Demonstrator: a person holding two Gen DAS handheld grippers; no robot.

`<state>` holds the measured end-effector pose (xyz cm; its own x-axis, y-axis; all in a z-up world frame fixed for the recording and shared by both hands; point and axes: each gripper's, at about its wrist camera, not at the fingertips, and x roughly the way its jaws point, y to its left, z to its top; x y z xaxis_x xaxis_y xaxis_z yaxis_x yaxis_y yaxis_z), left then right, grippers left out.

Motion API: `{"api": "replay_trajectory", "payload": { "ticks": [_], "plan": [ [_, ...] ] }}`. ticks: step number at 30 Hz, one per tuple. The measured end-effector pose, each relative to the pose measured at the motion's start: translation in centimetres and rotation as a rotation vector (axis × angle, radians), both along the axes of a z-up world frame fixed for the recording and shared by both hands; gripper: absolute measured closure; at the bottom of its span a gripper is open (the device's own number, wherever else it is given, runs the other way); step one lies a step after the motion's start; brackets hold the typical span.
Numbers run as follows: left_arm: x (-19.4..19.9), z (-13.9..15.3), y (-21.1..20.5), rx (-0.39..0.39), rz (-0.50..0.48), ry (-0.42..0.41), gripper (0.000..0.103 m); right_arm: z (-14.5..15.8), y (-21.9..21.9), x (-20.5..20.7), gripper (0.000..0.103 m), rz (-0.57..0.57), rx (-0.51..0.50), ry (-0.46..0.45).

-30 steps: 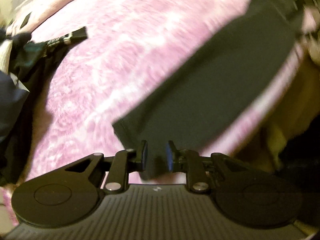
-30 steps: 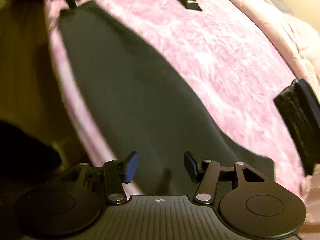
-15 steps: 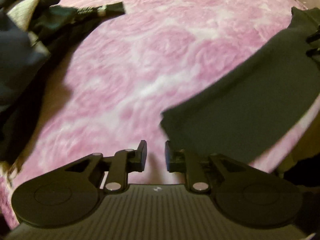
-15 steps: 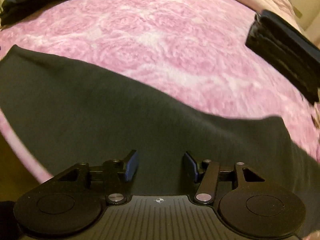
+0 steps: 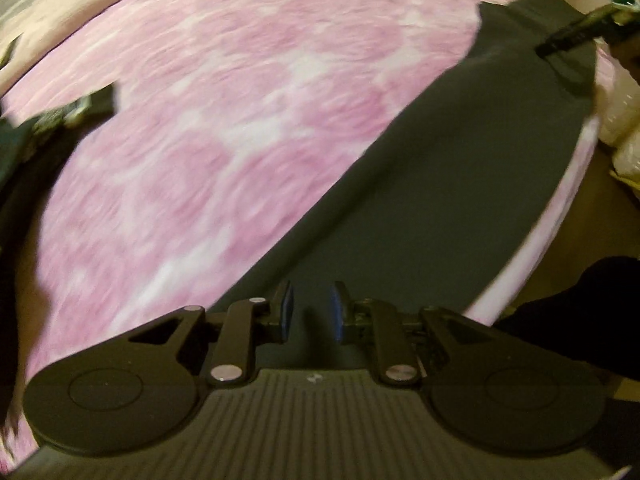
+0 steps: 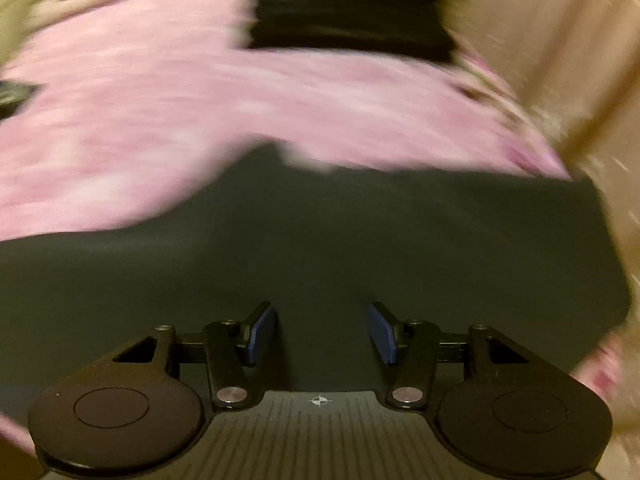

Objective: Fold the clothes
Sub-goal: 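Open both tools and lift them above the folded trousers, then move both tools over the leg end of the folded grey trousers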

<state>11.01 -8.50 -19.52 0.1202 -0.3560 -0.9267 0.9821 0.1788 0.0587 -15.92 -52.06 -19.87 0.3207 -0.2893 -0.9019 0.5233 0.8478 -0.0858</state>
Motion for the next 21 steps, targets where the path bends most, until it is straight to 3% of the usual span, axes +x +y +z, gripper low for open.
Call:
{"api": "replay_trajectory", "payload": {
  "ticks": [4,8,13,16,21],
  "plan": [
    [-2.6,-0.4,-5.4,0.028,-0.104,0.003,0.087,1.5,-6.5,-6.2,0.048,-0.172,-0.018,-0.011],
    [-5.7,0.1,-11.1,0.027,-0.209,0.012,0.084,3.6,-9.8,-9.0,0.048,-0.234,-0.031,-0.121],
    [-8.0,-0.1,-15.4,0.037,-0.299,0.014,0.082,1.3,-13.8,-9.8,0.049,-0.253,-0.038,-0.129],
    [-9.3,-0.3,-17.6,0.046,-0.351,0.013,0.082,0.5,-15.6,-10.7,0.049,-0.319,-0.011,-0.194],
    [-10.8,-0.5,-20.4,0.066,-0.417,0.007,0.079,2.0,-13.0,-10.7,0.048,-0.360,-0.041,-0.173]
  ]
}}
